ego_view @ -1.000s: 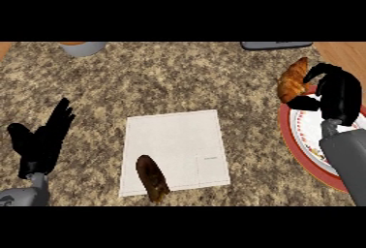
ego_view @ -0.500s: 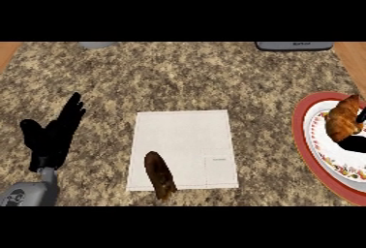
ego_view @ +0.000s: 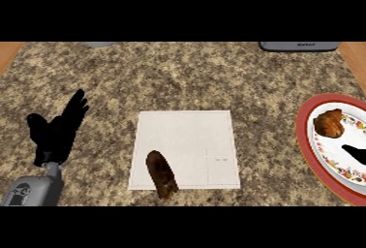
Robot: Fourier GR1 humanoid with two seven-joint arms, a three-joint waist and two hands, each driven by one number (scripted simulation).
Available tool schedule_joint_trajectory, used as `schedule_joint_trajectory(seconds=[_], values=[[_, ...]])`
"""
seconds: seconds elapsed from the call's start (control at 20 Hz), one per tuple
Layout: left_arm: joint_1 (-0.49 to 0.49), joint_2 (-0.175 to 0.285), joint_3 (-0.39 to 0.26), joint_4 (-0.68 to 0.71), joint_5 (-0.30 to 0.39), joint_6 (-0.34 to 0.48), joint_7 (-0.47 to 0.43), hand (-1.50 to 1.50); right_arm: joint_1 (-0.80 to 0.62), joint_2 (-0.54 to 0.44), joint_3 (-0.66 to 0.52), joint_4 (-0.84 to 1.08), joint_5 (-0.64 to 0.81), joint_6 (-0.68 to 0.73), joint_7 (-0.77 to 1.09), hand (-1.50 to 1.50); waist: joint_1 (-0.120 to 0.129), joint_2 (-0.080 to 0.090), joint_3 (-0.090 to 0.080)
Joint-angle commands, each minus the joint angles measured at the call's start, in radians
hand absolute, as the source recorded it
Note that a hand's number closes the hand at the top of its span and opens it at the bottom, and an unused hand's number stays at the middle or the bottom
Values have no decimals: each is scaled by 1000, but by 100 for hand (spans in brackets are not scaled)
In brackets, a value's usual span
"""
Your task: Pick the croissant from the placemat and place it in the plate
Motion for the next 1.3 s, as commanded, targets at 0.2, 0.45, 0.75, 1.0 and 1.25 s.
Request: schedule_joint_trajectory(seconds=[0.2,0.45,0.75,1.0,1.25], values=[[-1,-8,17,27,-4,0,-13,0,13,62,-119,-196,-180,-7,-268,-150,-17,-6,-1],[12,-8,14,-22,-14,11,29,0,123,85,-259,-353,-375,75,-201,-150,-18,-6,-1],[-12,5,40,18,7,-33,-8,0,125,104,-324,-312,-636,271,-77,-150,-12,-2,-1],[-60,6,66,91,-7,-57,-19,0,212,122,-410,-253,-663,412,-198,-150,-4,0,-1],[48,-14,46,-73,-28,-56,8,0,168,95,-494,-134,-629,477,-263,-150,8,-1,0]])
